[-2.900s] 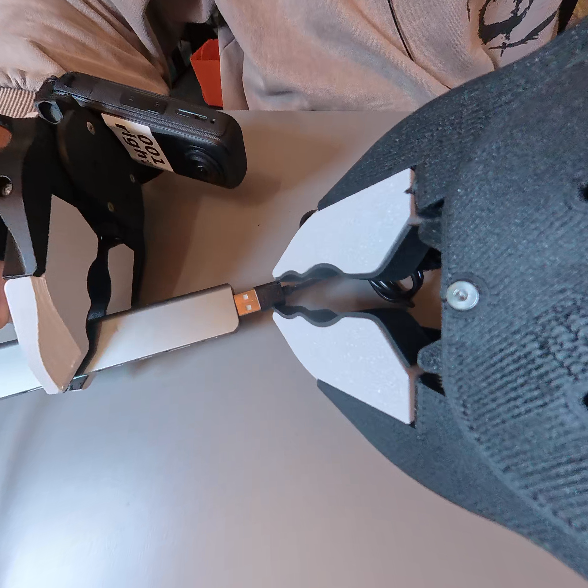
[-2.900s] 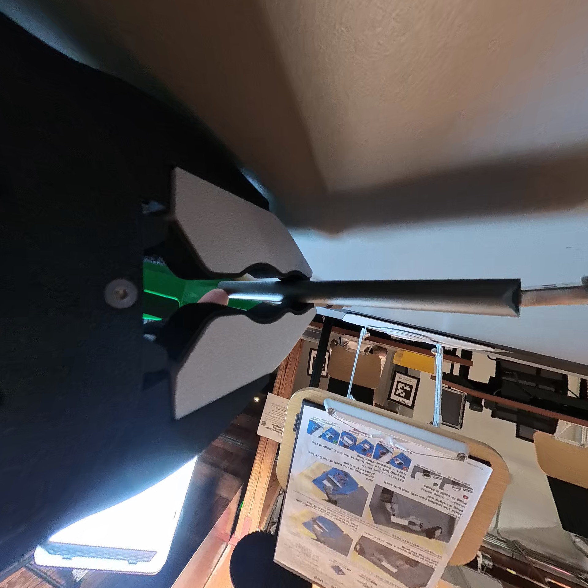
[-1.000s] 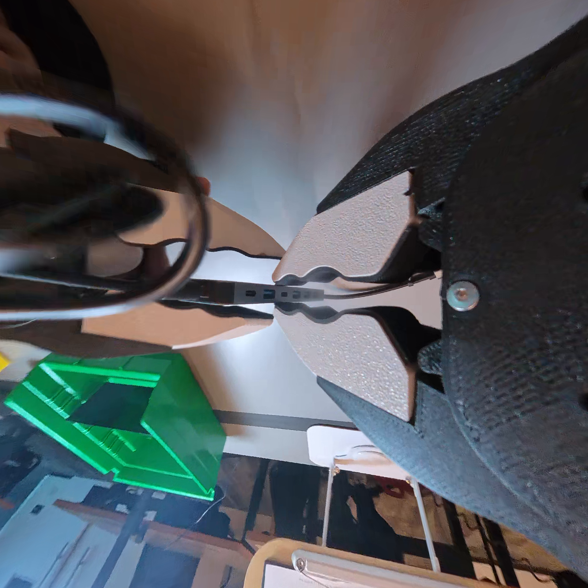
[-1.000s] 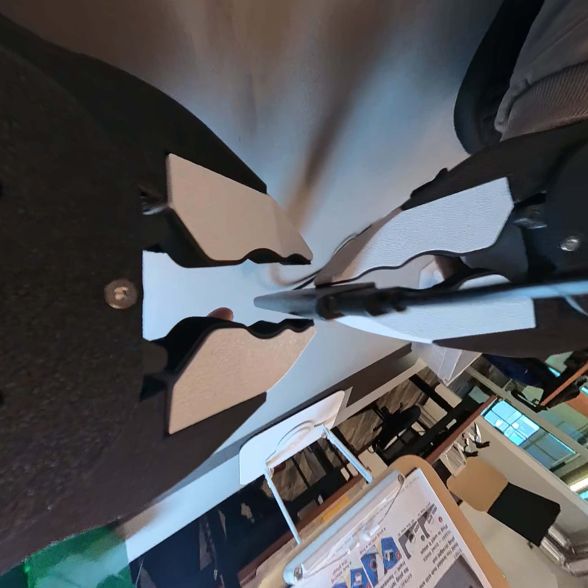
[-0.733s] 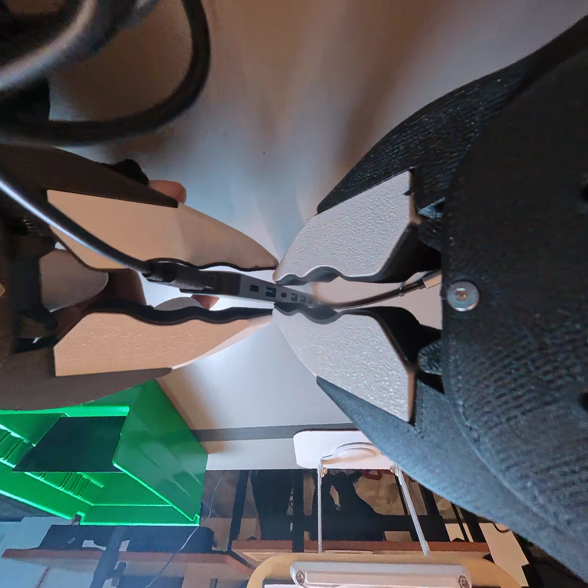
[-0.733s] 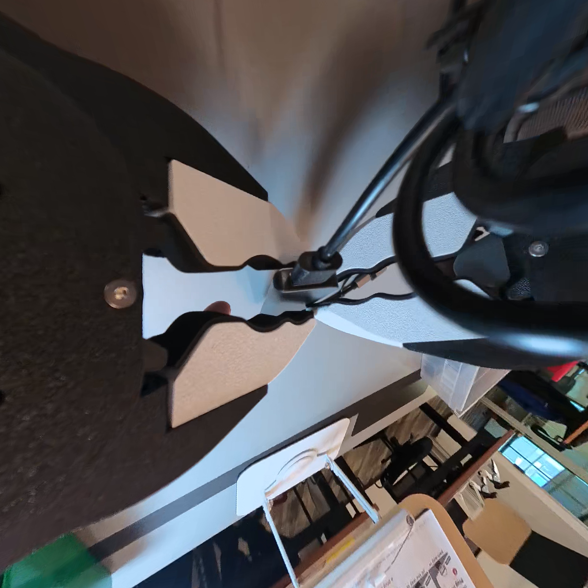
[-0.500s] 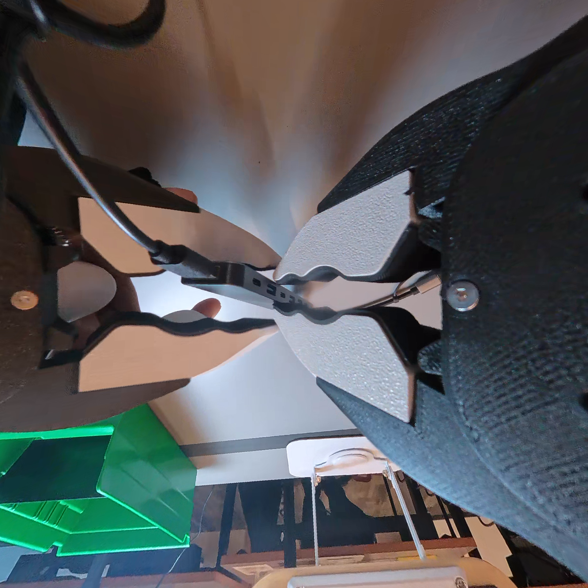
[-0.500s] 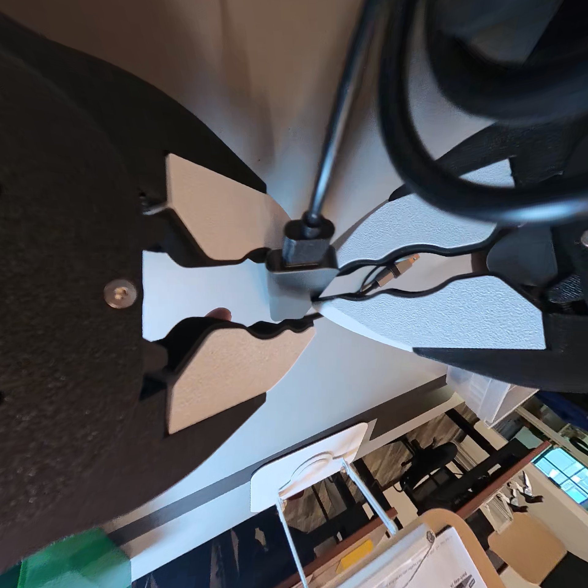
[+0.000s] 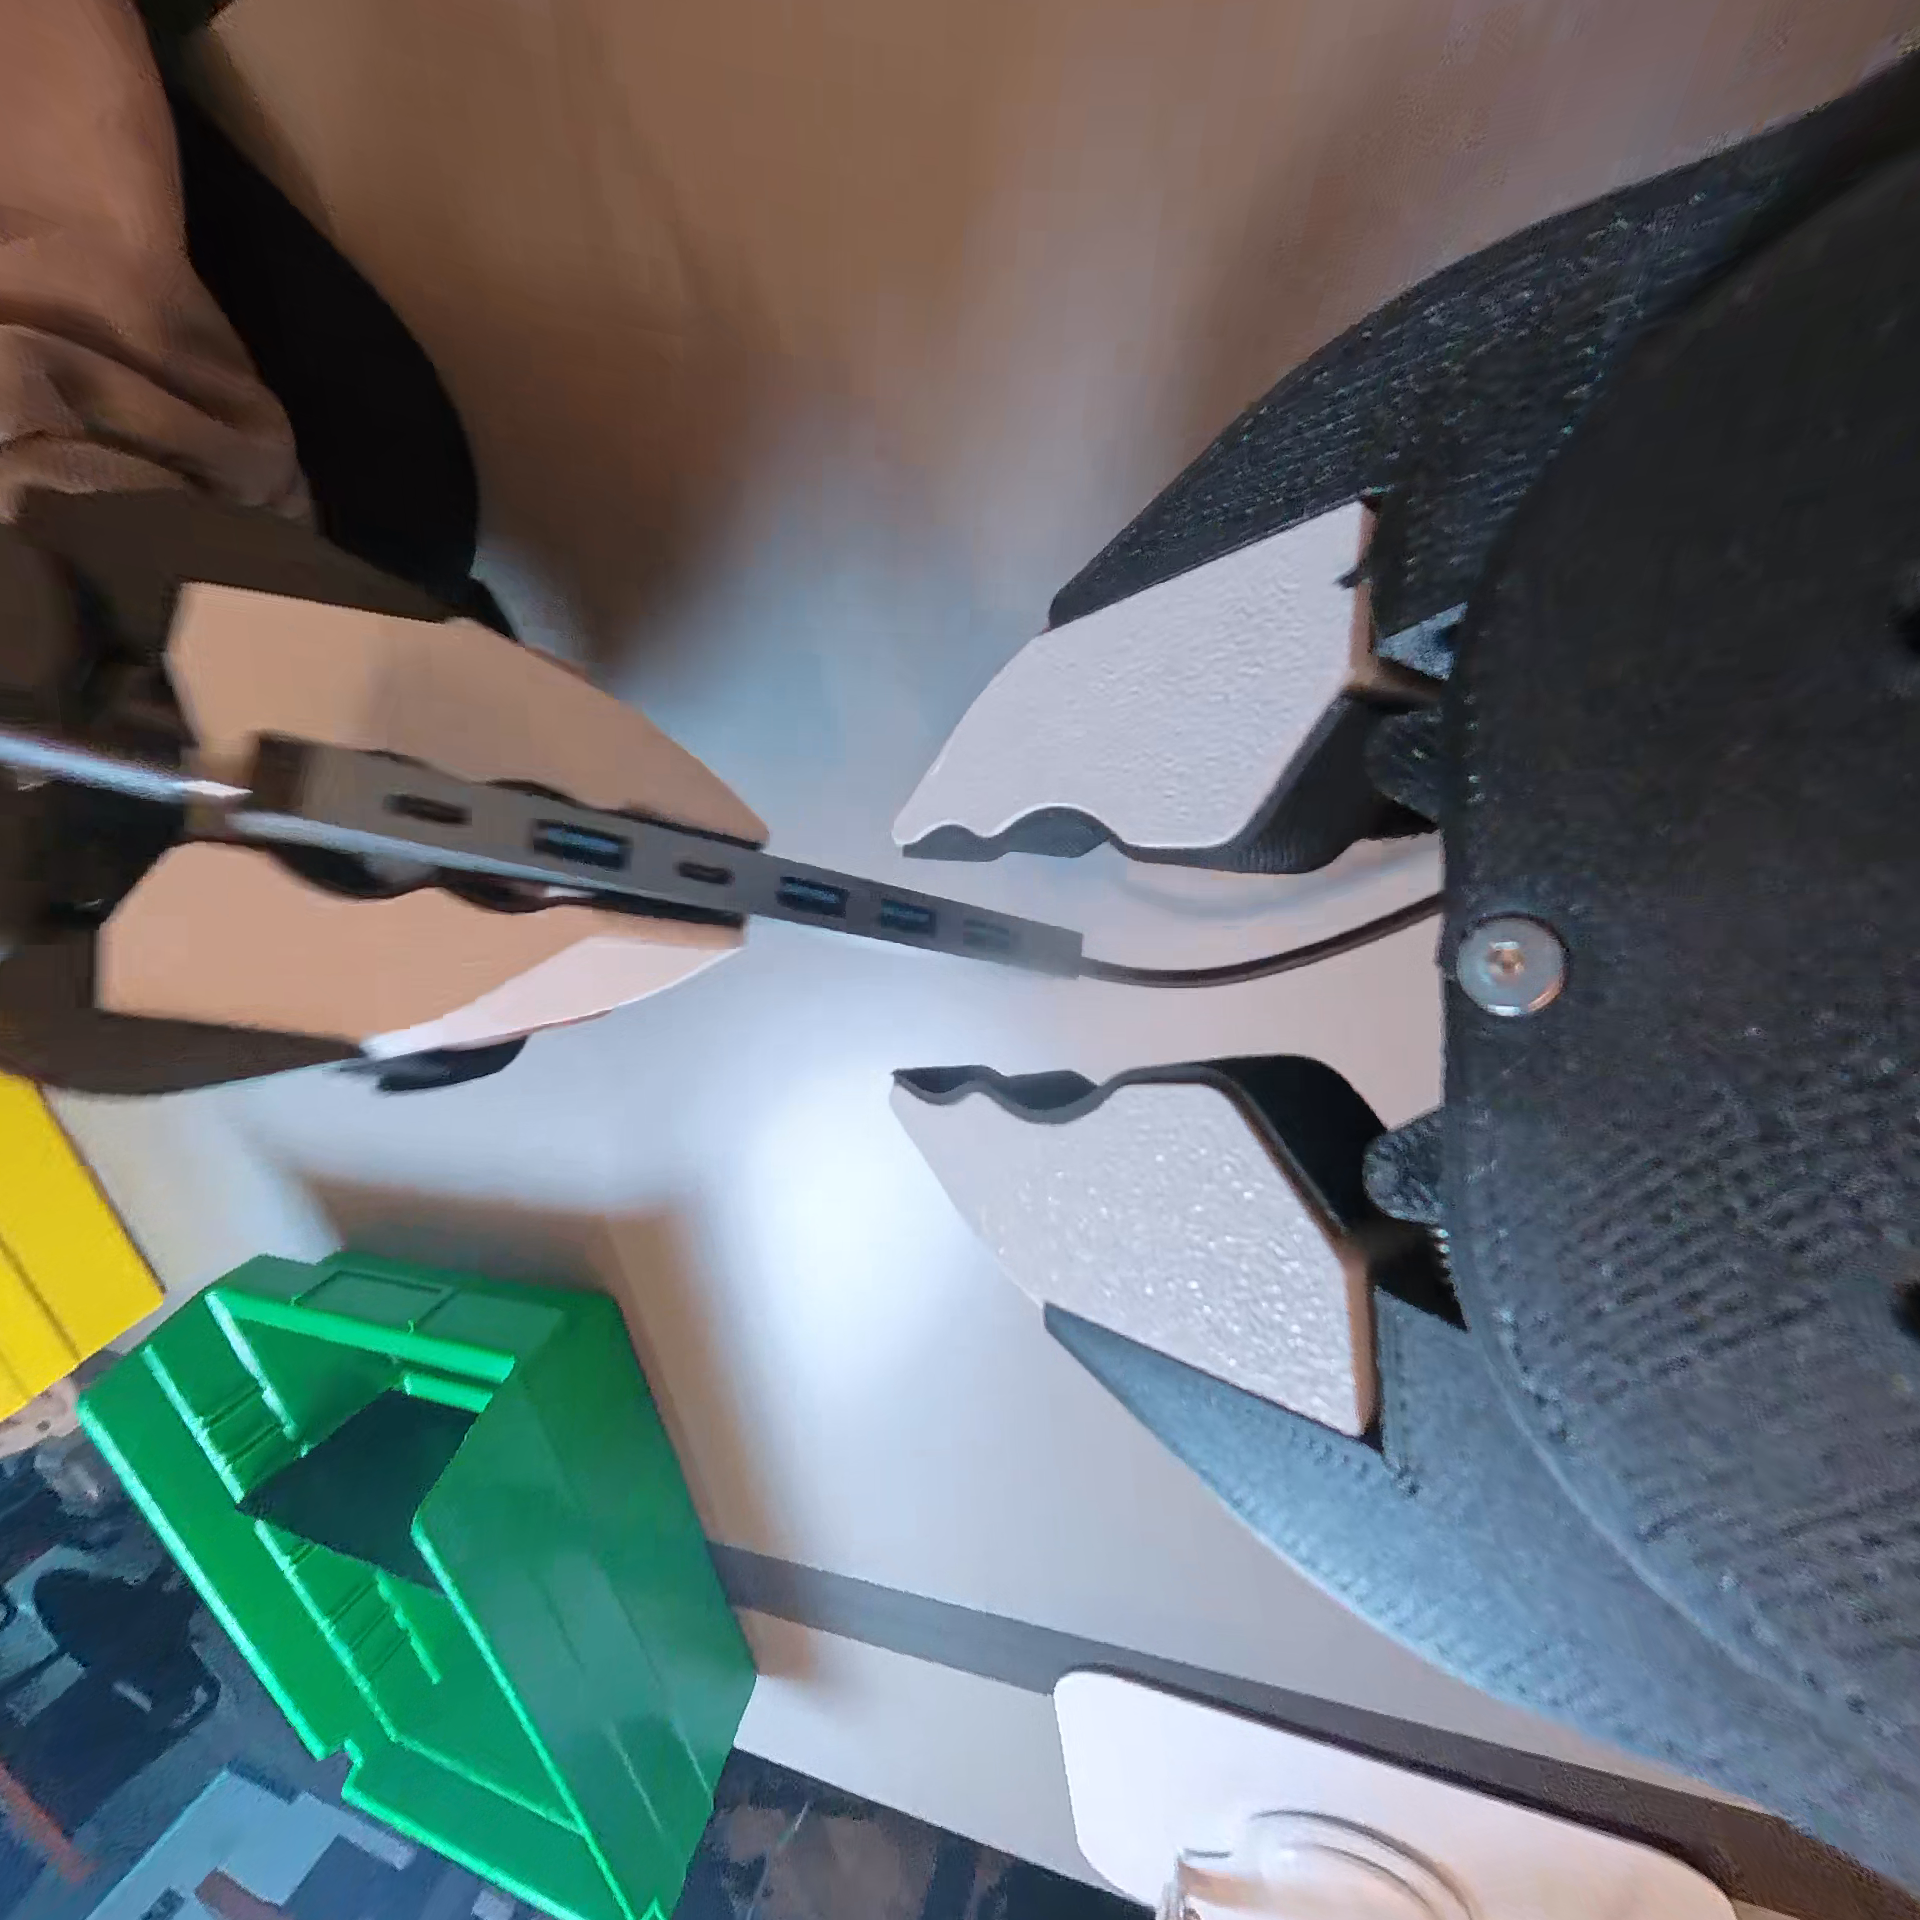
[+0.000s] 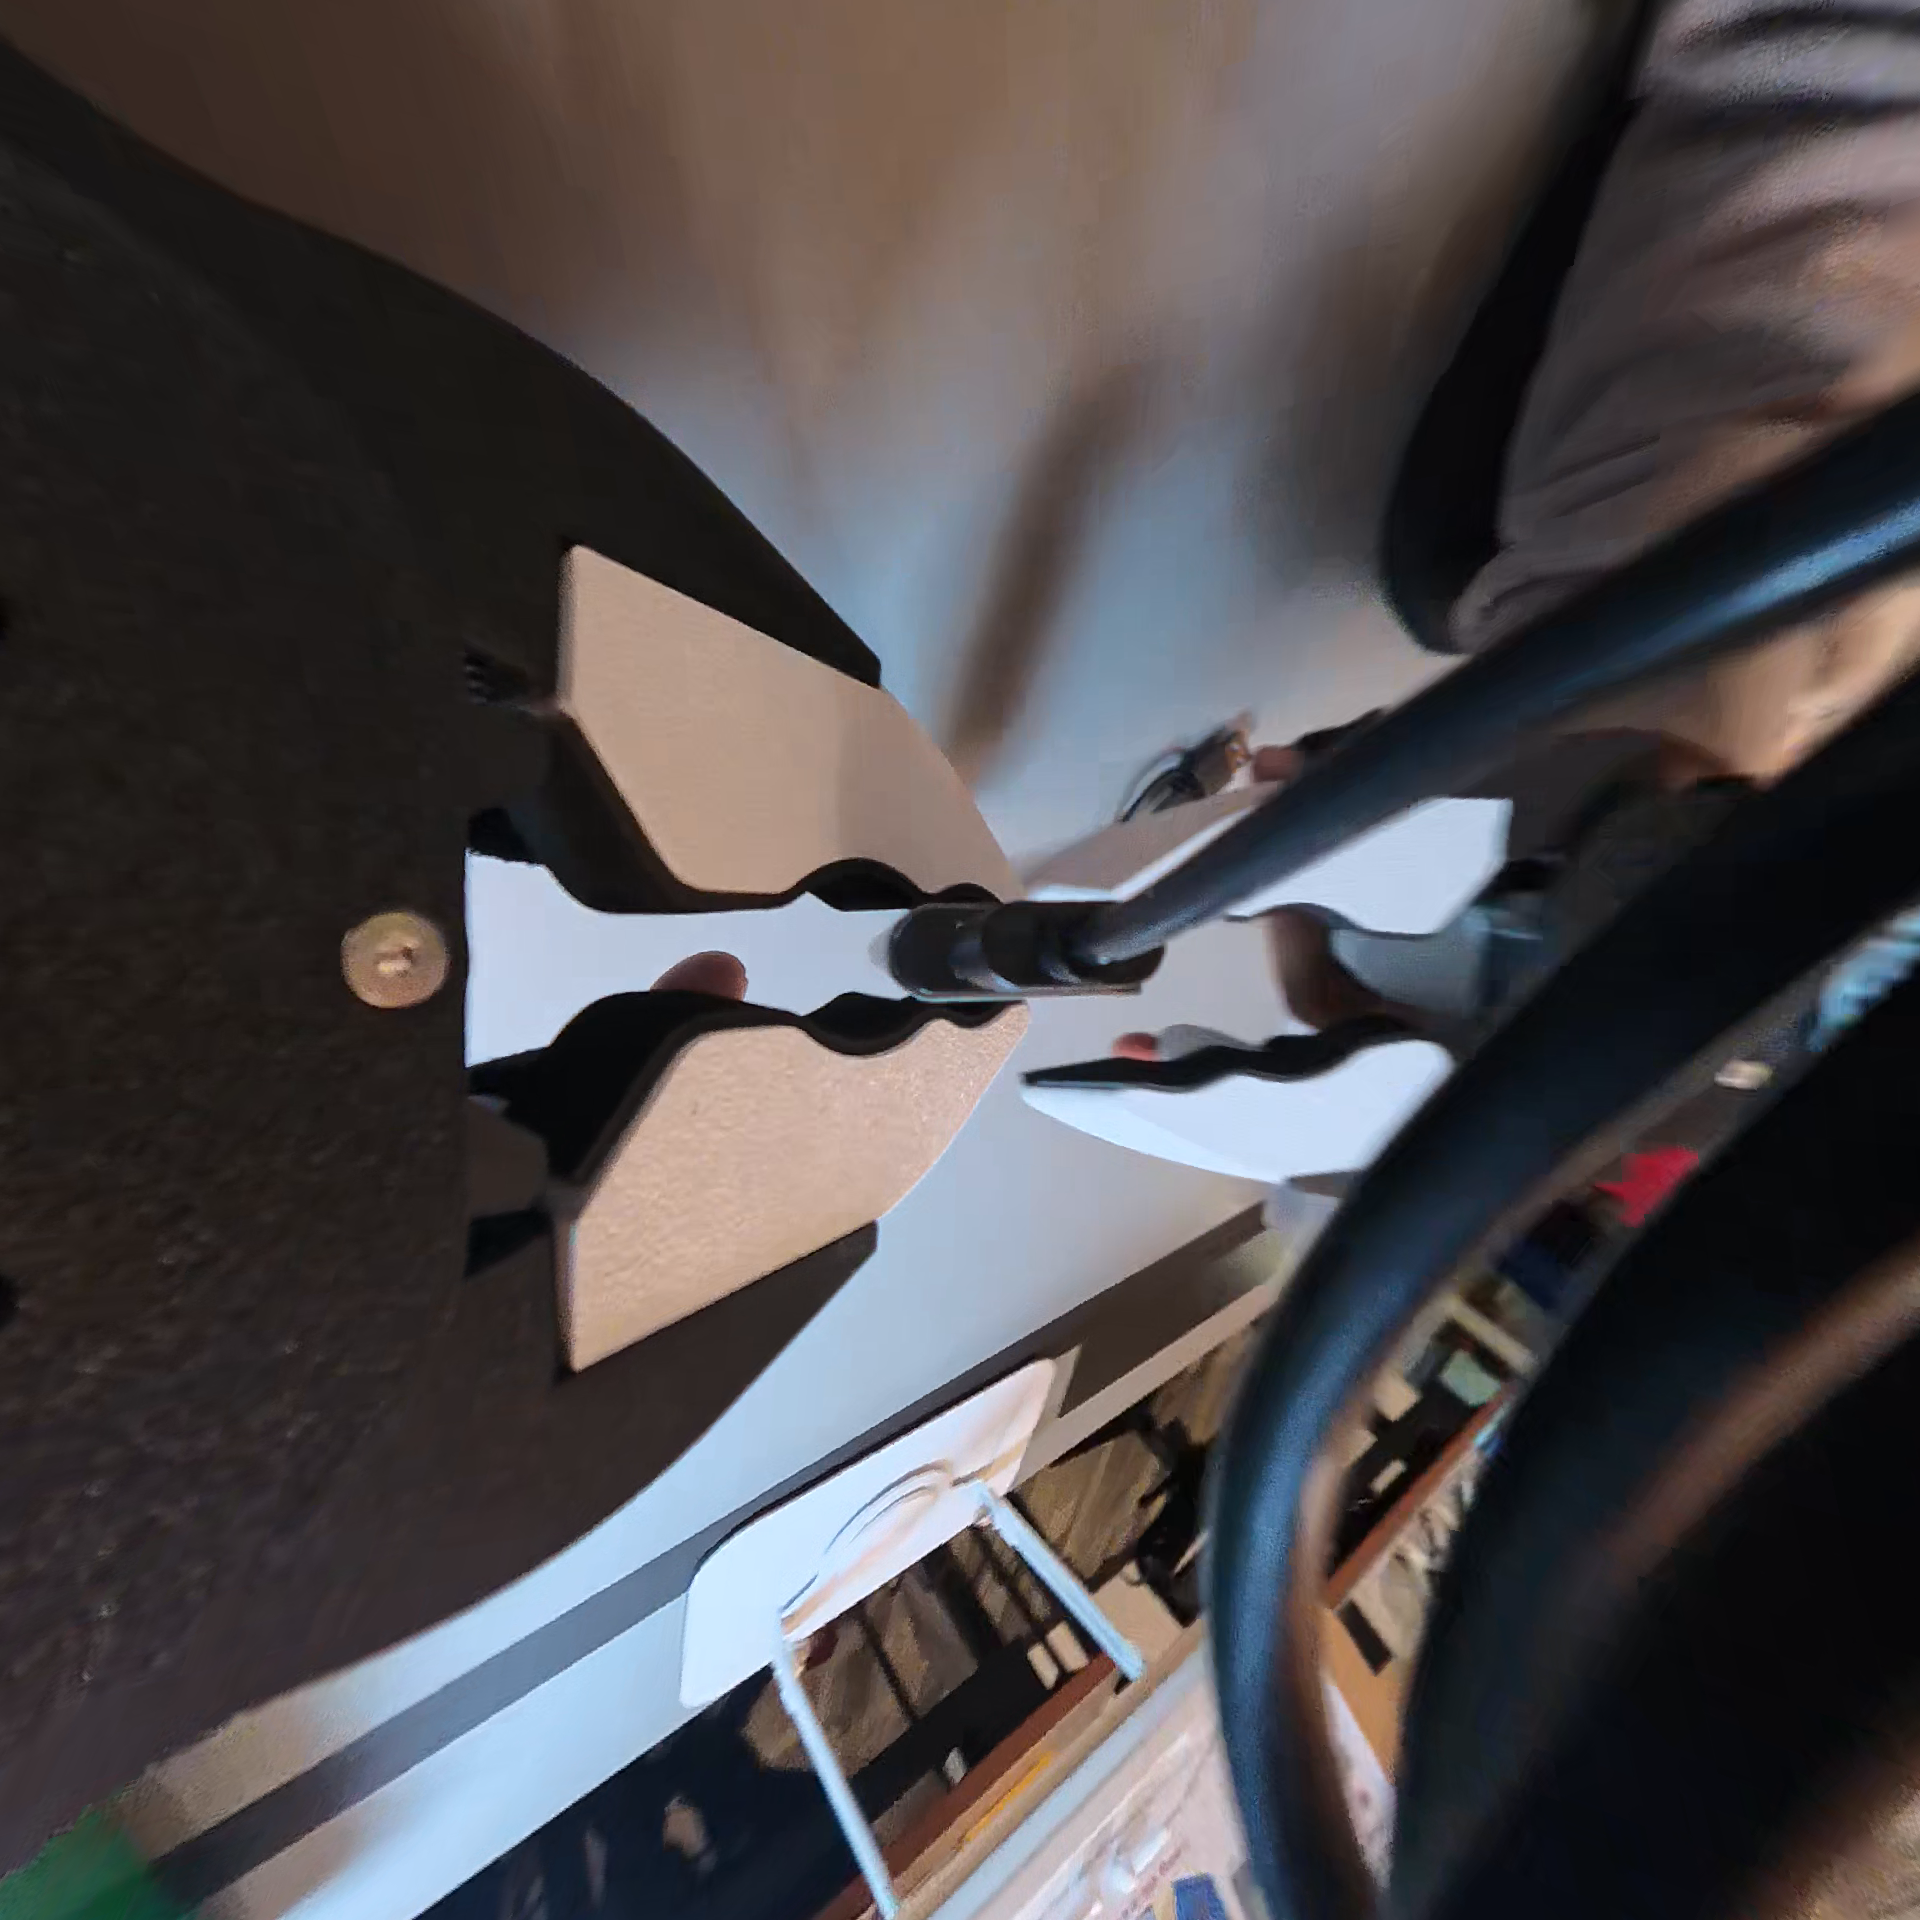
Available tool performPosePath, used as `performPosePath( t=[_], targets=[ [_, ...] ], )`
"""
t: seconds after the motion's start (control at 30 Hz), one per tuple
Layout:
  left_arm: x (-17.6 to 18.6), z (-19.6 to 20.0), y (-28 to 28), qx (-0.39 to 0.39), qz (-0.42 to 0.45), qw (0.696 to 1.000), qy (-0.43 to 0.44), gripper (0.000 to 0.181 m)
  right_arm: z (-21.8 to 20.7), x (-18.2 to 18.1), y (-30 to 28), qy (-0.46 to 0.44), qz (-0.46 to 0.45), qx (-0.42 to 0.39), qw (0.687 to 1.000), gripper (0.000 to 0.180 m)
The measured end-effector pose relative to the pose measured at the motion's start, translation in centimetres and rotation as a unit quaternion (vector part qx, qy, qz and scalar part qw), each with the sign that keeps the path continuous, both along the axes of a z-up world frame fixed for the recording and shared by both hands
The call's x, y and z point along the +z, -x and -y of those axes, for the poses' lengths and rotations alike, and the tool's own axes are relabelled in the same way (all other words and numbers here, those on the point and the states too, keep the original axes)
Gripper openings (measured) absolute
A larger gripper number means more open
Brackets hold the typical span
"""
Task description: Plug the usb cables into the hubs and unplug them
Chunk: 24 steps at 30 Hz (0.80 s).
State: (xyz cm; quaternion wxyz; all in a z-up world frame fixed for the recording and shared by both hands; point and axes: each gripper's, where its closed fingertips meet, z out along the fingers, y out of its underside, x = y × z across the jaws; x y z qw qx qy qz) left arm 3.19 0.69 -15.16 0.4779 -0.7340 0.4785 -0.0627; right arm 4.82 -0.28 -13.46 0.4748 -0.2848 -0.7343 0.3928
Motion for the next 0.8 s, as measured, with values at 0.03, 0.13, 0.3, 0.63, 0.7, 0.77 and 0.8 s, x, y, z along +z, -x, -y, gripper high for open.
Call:
performPosePath(
  t=[0.03,0.13,0.3,0.63,0.7,0.77,0.8],
  targets=[
    [-0.6,0.1,0.0,-0.005,-0.010,1.000,0.001,0.038,0.4,0.5,-0.1,0.013,-0.009,0.011,1.000,0.011],
    [-1.4,0.5,-0.6,-0.029,-0.037,0.999,-0.005,0.011,1.4,1.3,-0.2,0.033,-0.026,0.033,0.999,0.011],
    [-1.0,0.4,-0.4,-0.027,-0.052,0.998,-0.016,0.011,0.9,1.5,-0.3,0.040,-0.028,0.028,0.998,0.011],
    [-4.1,0.9,0.9,-0.004,-0.172,0.984,0.044,0.012,0.1,-2.7,0.3,-0.034,0.066,-0.012,0.997,0.023],
    [-4.3,0.9,1.2,0.004,-0.192,0.980,0.050,0.012,0.1,-3.0,0.5,-0.038,0.074,-0.015,0.996,0.026],
    [-4.7,0.9,1.4,0.009,-0.214,0.975,0.054,0.012,0.2,-3.5,0.5,-0.040,0.086,-0.014,0.995,0.029],
    [-4.9,1.0,1.3,0.010,-0.219,0.974,0.057,0.012,0.3,-3.6,0.5,-0.042,0.090,-0.013,0.995,0.029]
  ],
)
